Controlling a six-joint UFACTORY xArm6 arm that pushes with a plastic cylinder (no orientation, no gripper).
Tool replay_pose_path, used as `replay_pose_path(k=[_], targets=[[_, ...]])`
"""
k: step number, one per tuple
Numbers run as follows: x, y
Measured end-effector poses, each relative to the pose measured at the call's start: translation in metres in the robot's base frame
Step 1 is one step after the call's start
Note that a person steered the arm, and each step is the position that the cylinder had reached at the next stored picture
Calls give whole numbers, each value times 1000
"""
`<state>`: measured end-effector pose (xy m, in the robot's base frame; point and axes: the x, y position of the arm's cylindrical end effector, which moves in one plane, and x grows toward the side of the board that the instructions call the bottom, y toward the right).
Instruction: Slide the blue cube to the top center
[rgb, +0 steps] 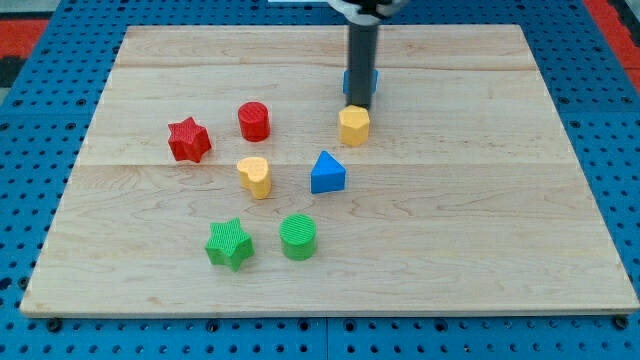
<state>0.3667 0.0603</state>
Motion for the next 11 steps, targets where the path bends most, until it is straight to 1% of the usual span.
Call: replay_pose_path(k=[1,2,3,4,5,6,7,8,10,11], targets=[[-27,37],[-74,6],[-101,-35],[-73,2],[-62,-54],[-60,-67],[-60,-100],[-76,-125],[-103,-66],[-58,19]])
